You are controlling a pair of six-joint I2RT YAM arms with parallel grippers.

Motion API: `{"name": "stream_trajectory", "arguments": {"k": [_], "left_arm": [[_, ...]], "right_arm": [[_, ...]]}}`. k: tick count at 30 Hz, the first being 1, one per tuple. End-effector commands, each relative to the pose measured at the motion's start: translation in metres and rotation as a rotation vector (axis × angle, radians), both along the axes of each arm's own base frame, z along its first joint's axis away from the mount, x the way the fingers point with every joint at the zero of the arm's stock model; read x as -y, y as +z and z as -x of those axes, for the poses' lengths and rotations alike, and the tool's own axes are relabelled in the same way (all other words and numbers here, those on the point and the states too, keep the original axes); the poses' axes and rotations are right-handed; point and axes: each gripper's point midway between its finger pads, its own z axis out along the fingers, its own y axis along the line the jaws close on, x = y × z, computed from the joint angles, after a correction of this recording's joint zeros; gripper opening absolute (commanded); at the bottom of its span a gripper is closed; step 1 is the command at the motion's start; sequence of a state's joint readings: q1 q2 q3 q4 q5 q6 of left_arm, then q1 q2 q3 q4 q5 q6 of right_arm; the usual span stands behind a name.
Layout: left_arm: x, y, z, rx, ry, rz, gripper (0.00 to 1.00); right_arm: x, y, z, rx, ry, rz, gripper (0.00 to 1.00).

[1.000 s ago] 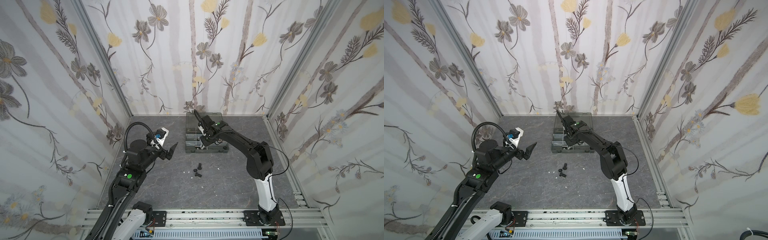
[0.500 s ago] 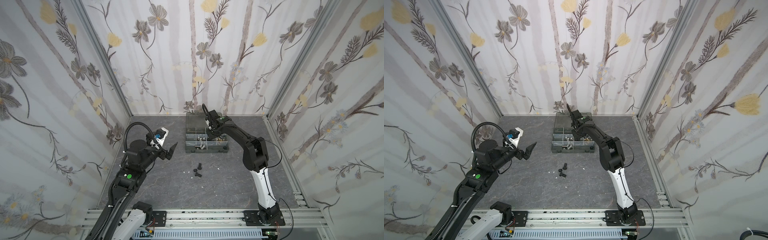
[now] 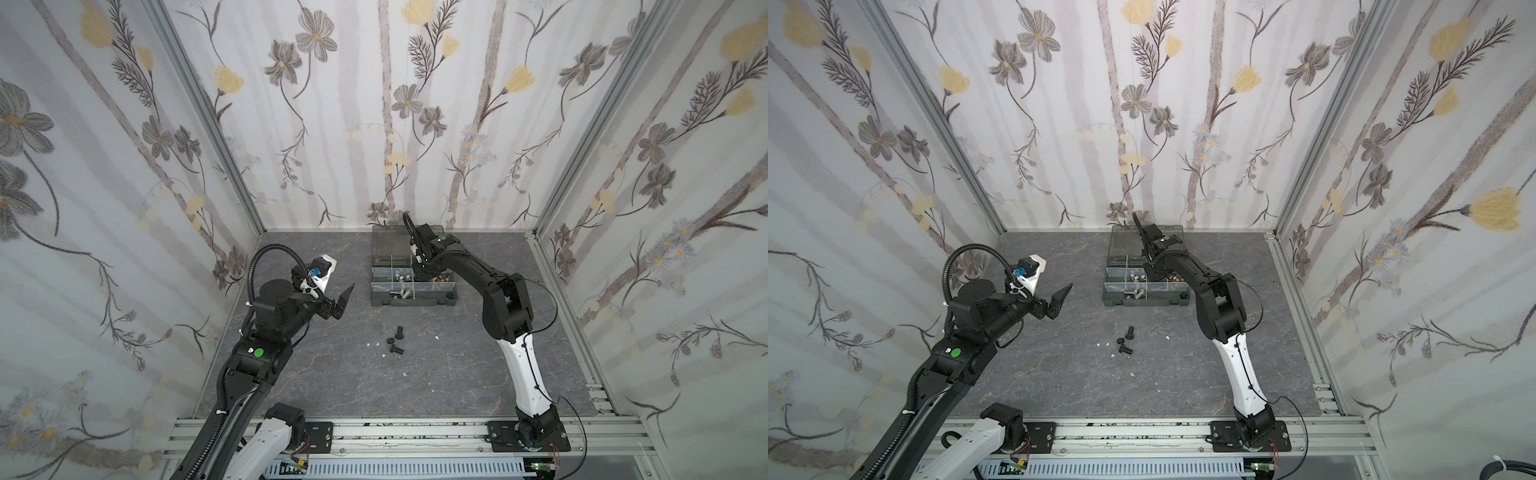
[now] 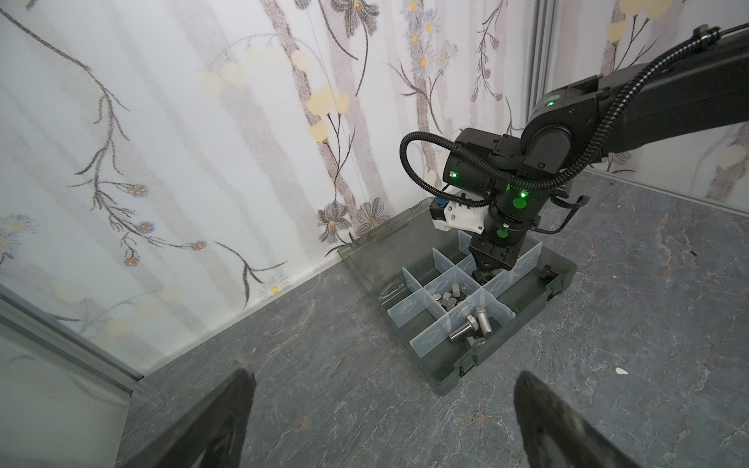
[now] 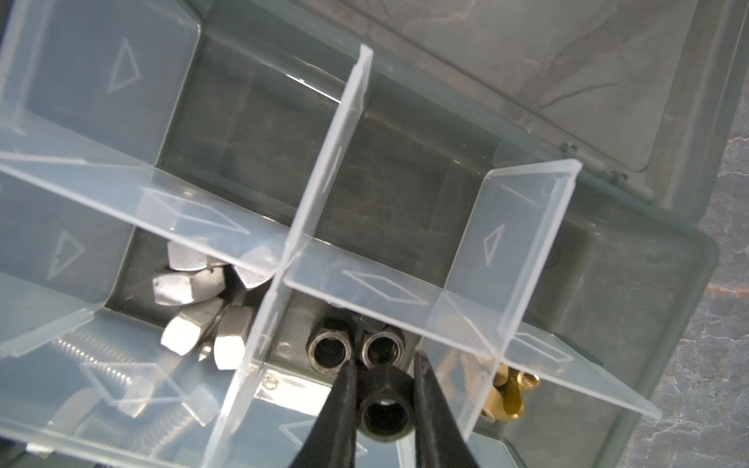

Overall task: Sort the screws and nuts into containers
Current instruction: Place the nut into the container.

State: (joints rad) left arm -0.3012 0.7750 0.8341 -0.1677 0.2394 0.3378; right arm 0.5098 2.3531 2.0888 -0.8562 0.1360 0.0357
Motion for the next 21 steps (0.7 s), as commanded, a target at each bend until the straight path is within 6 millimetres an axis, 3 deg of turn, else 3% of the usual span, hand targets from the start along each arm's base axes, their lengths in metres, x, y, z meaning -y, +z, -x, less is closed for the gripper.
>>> {"name": "stream_trajectory", "arguments": {"k": [1,8,13,21], "left_arm": [[0.000,0.006,-0.002,0.028,-0.002,-0.002,1.00],[0.003,0.005,-0.001,0.017,-0.017,-0.001,1.00],[0.004,0.004,-0.001,0.015,-0.022,-0.001,1.00],[0.003,0.007,0.002,0.024,-0.028,0.006,1.00]], "right_arm": [[-0.001,0.008,0.001,0.007,0.010,-0.003,0.25],[-0.002,0.028,0.006,0.025,0.019,-0.011,0.34],[-0.007,0.046,0.014,0.042,0.028,-0.011,0.33],[-0.022,0.054,0.074,0.015,0.039,-0.008,0.38]]}}
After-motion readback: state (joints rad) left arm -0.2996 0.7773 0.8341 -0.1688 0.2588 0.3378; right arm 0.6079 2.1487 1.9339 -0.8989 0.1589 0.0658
